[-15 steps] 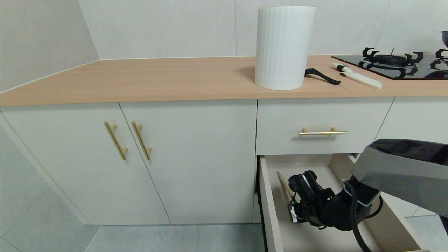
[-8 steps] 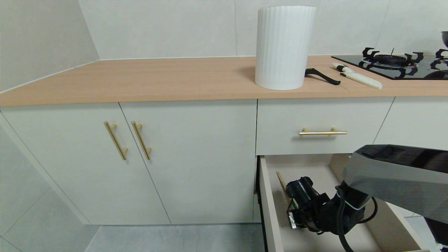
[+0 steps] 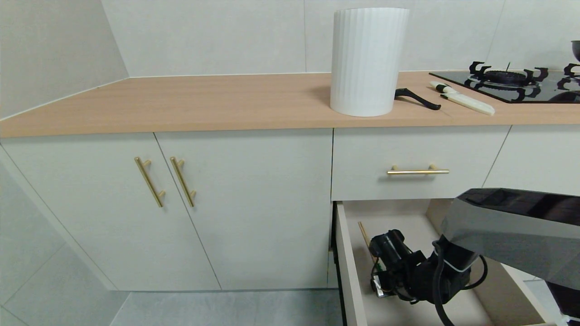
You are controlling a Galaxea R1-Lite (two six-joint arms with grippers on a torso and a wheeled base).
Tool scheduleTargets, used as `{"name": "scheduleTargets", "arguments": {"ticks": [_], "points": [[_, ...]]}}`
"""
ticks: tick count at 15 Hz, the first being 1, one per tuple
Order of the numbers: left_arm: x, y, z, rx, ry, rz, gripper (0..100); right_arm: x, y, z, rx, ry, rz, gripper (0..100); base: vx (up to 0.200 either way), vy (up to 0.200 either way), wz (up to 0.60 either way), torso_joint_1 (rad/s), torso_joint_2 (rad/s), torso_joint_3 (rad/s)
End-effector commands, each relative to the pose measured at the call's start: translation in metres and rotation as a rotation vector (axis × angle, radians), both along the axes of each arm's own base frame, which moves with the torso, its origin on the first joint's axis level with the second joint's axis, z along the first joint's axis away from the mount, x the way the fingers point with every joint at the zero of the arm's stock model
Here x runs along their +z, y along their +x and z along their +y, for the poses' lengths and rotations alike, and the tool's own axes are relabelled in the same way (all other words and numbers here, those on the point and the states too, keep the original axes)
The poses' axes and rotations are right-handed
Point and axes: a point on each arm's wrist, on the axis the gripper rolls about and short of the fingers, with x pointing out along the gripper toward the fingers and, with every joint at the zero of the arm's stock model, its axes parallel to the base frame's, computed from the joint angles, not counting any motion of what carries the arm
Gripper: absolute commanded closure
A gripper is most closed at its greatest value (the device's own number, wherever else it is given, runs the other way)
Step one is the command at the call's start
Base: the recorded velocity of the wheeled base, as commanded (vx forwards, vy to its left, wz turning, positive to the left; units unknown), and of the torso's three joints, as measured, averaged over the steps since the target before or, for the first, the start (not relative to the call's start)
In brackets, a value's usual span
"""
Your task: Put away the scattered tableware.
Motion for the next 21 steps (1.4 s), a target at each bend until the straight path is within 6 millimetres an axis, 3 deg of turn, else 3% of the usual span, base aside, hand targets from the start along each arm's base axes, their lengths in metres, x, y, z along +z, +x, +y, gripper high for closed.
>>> {"name": "scheduleTargets", "arguments": {"ticks": [1,6,9,15,21], "points": [[0.0,0.0,0.0,0.0,0.0,0.002,0,0.001,0.0,0.0,0.0,0.003,-0.003,0,0.0,0.0,0.0,0.0,0.0,0.0],[0.0,0.0,0.0,0.0,0.0,0.002,0,0.014,0.0,0.0,-0.002,0.017,-0.032,0,0.0,0.0,0.0,0.0,0.0,0.0],[0.0,0.0,0.0,0.0,0.0,0.002,0,0.057,-0.001,-0.01,-0.034,0.053,-0.127,0,0.0,0.0,0.0,0.0,0.0,0.0],[0.0,0.0,0.0,0.0,0.0,0.002,0,0.149,0.0,-0.051,-0.131,0.156,-0.363,0,0.0,0.0,0.0,0.0,0.0,0.0],[0.0,0.0,0.0,0.0,0.0,0.002,0,0.18,-0.004,-0.073,-0.153,0.15,-0.448,0,0.0,0.0,0.0,0.0,0.0,0.0]]}}
